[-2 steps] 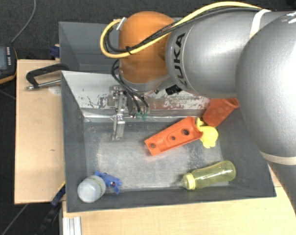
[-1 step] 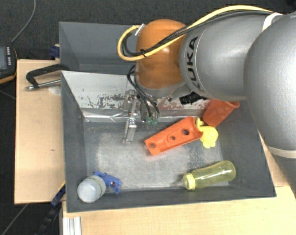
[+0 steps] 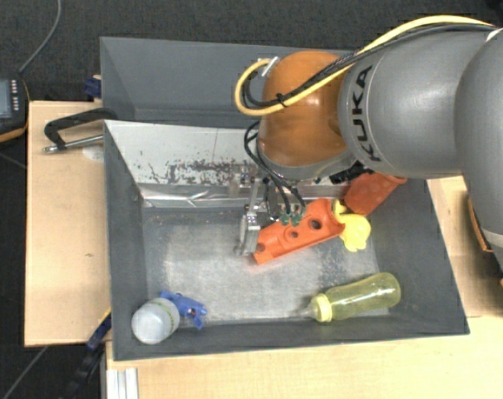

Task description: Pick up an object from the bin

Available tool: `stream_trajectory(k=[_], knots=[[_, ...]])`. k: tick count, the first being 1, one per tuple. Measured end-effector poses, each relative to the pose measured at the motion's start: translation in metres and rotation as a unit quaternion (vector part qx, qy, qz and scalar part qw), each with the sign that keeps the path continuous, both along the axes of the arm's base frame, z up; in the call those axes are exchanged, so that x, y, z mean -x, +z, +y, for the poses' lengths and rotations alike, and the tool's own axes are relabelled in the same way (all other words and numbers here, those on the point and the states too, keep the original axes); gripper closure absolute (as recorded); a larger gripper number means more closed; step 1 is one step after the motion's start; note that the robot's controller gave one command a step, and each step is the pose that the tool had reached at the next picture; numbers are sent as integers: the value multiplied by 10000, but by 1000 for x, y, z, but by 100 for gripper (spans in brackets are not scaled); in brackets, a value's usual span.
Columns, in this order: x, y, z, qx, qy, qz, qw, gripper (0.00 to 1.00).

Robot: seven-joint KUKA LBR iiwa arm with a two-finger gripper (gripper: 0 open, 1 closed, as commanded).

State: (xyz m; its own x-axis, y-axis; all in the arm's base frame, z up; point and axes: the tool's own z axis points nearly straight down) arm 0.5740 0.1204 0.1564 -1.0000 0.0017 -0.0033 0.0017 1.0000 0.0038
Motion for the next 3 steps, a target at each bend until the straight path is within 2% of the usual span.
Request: stream_trajectory(k=[1, 2, 3], knots=[[-3, -54, -20, -1, -335, -3, 9994, 0], [3, -79, -50, 2, -557, 70, 9984, 0], [11, -63, -72, -4, -97, -37, 9999, 0]])
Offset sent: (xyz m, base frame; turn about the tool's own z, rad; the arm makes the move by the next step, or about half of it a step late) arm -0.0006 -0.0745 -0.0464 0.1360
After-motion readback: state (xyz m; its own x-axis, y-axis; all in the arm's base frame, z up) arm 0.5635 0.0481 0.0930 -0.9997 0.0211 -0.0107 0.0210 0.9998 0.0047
